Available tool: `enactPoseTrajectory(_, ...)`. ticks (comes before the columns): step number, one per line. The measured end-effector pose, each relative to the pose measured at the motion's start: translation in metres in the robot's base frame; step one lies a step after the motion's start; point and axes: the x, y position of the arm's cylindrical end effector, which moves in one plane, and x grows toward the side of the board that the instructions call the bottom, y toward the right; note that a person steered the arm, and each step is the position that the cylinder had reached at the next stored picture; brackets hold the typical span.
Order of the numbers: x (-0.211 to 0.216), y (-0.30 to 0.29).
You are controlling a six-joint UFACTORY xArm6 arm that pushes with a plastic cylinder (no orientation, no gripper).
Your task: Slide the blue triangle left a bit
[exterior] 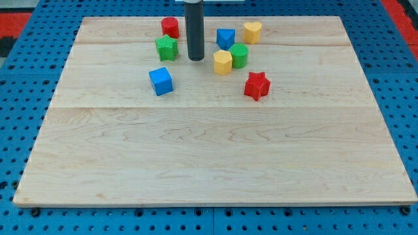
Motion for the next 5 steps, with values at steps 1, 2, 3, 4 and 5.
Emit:
enactPoseTrajectory(1,-0.056,-0.013)
enactPoseTrajectory(2,-0.098,-0.009)
enactPoseTrajectory(3,-0.099,0.053)
enactPoseTrajectory(4,-0.080,0.091)
enactPoseTrajectory(5,-0.060,0.099)
